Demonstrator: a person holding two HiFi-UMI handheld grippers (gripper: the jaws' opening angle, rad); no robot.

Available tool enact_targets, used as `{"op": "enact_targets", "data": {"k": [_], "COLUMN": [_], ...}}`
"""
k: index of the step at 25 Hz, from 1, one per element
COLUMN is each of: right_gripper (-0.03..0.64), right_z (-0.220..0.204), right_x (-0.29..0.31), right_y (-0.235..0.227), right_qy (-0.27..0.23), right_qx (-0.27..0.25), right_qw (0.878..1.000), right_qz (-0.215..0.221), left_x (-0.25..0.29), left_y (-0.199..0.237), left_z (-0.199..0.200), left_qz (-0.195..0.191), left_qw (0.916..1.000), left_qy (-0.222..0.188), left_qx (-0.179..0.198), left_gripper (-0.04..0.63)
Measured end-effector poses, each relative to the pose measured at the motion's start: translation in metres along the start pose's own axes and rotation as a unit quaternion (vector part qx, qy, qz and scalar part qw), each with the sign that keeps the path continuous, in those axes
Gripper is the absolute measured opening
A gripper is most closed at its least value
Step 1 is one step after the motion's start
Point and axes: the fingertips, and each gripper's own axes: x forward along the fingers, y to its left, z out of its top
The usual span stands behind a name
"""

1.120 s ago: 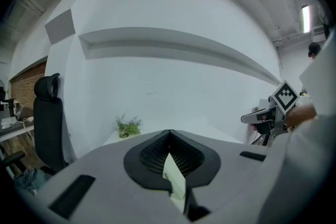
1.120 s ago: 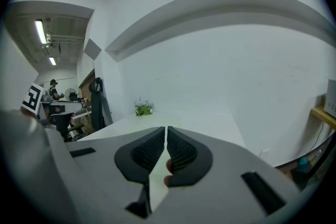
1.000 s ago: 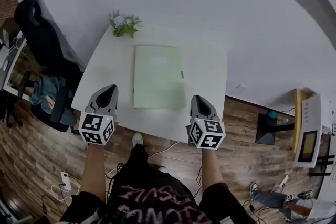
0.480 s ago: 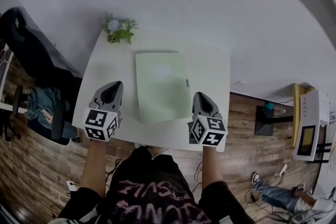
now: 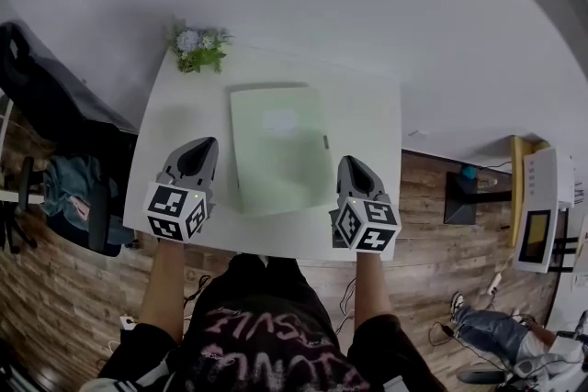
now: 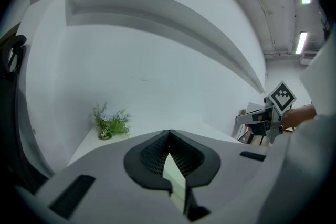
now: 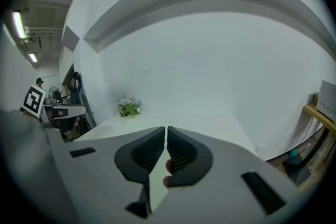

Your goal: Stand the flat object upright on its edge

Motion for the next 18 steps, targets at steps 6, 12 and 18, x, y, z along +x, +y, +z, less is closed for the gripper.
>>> {"op": "enact_targets", "data": {"k": [6,12,18], "right_gripper": [0.029,0.029,0.031], "right_z": [-0.007,-0.005,-0.012], "right_x": [0.013,0.03,0.044], "right_y": [-0.01,-0.014,-0.019], "right_qy": [0.019,0.031,0.046], "right_qx": [-0.001,-0.005,0.0], "right_qw": [1.0,0.999,0.997], "right_qz": [0.018,0.041,0.055], "left_x": [0.012,0.025,0.039], "left_y": [-0.006,-0.004,-0.008], "left_z": [-0.009,-0.008,-0.017], "left_qz": [0.006,0.022,0.019], "left_qw": [0.9998,0.9993,0.9987], "left_qy": [0.018,0.025,0.039], "left_qx": [-0.005,-0.017,-0.026], "left_gripper": [0.015,0.015,0.017]}}
